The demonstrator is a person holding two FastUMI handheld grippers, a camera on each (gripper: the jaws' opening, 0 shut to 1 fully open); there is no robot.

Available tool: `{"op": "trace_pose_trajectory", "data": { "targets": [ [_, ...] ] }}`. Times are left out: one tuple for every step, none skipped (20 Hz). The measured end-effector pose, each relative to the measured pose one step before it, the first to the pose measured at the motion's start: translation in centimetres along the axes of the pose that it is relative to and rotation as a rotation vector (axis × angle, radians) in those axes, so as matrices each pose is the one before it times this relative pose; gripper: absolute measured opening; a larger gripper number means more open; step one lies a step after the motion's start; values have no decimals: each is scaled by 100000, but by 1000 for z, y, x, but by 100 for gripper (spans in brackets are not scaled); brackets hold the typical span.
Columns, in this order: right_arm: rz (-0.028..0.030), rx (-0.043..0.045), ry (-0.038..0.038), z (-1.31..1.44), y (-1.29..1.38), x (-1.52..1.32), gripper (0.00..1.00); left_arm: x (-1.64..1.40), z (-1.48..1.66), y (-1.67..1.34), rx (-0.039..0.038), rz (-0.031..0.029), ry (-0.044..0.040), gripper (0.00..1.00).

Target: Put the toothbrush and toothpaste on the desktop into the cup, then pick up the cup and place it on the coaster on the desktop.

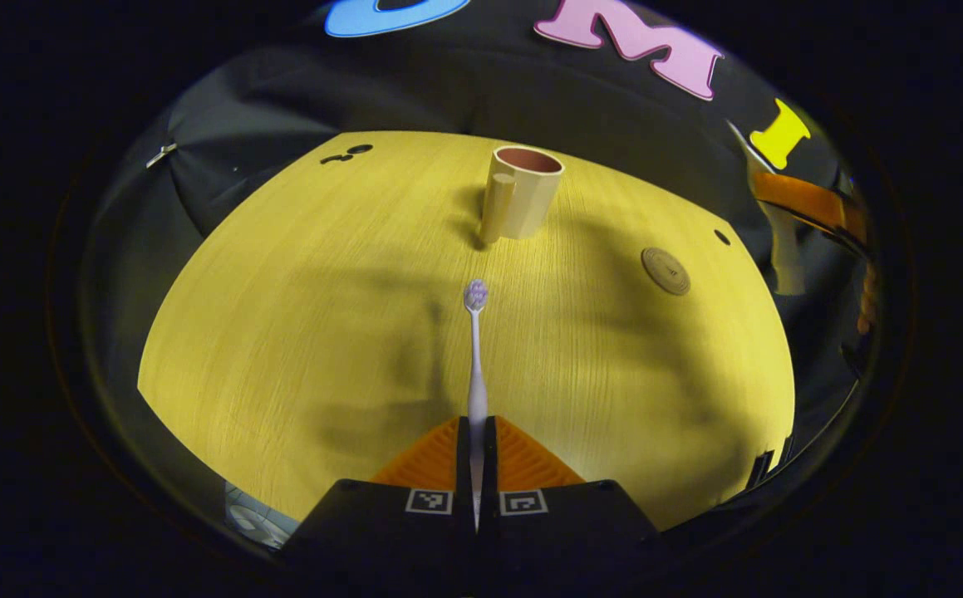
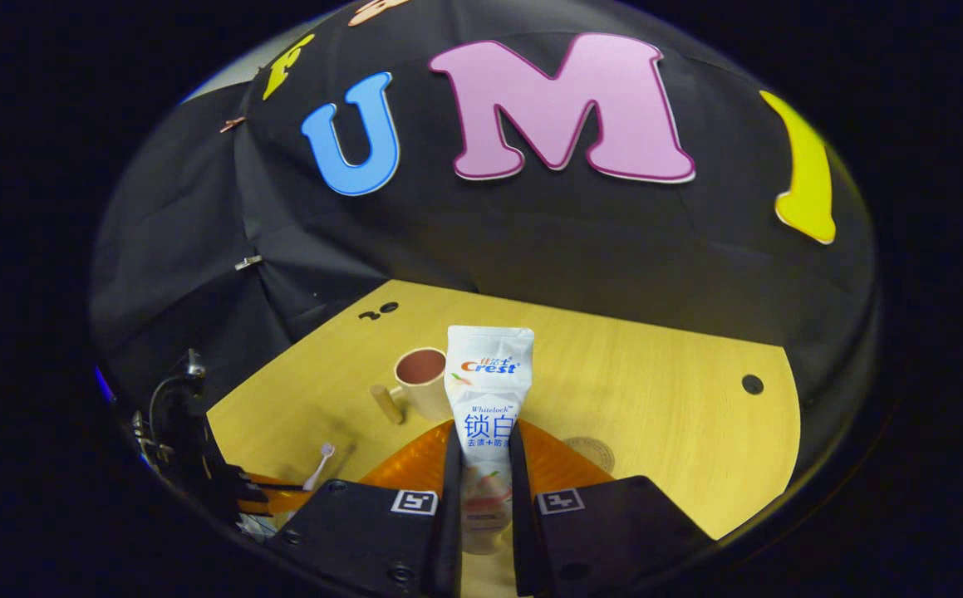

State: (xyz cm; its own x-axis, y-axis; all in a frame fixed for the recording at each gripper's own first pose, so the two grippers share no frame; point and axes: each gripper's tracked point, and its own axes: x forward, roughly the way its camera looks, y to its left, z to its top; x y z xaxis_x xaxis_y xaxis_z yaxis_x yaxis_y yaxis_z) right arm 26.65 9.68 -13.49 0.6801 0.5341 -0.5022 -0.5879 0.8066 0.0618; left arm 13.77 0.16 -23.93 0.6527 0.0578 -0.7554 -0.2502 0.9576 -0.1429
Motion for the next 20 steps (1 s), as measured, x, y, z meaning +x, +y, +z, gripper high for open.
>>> {"op": "trace_pose_trajectory", "data": {
  "targets": [
    [1016,274,-2614,983,730,668,28,-818,217,-25,-1633,-295,-2181,6],
    [1033,318,-2900,1049,797,670,29,-796,124,-67,-1986,-586,-2041,6],
    [1327,313,-3358,1156,983,879,29,-737,211,-193,-1618,-1128,-1823,6],
    [962,272,-2349,748,710,952,28,-811,237,-38,-877,-720,-1987,6],
    [1280,324,-2177,768,898,917,28,-633,349,93,-6,-15,-1600,6],
    [820,154,-1727,645,768,1050,28,-606,344,139,217,155,-1599,6],
    [559,134,-2018,576,641,1221,28,-470,301,36,210,-186,-1050,6],
    [327,469,-2302,572,516,1042,28,-383,255,122,21,165,-1542,6],
    [124,1602,-3208,546,239,862,28,-323,370,-23,-131,-439,-1068,6],
    [45,1435,-3678,584,262,849,28,-304,326,10,-331,-498,-1138,6],
    [-1315,771,-3094,460,-118,1001,28,-22,59,-25,-840,-553,-498,6],
    [-708,851,-3132,444,-20,1031,28,-27,88,24,-996,-335,-537,6],
    [-455,719,-2729,304,123,812,28,40,330,99,-912,-279,-1300,6],
    [-617,820,-1903,52,-67,982,28,215,252,-73,-1285,-798,-1035,6],
    [-187,929,-1343,-205,56,760,28,76,327,80,-1413,21,-1161,6],
    [3,1333,-801,-375,126,739,28,165,350,120,-1474,-325,-1601,6],
    [460,1754,-496,-554,114,772,28,86,532,20,-1533,-200,-1889,6],
    [-378,1029,-262,-752,-71,635,28,44,390,163,-1383,-86,-2127,6],
    [-824,200,44,-781,-187,638,28,144,497,50,-1116,-358,-1791,6],
    [-170,-775,-6,-837,-44,508,28,-70,342,325,-709,393,-1575,6]
  ]
}}
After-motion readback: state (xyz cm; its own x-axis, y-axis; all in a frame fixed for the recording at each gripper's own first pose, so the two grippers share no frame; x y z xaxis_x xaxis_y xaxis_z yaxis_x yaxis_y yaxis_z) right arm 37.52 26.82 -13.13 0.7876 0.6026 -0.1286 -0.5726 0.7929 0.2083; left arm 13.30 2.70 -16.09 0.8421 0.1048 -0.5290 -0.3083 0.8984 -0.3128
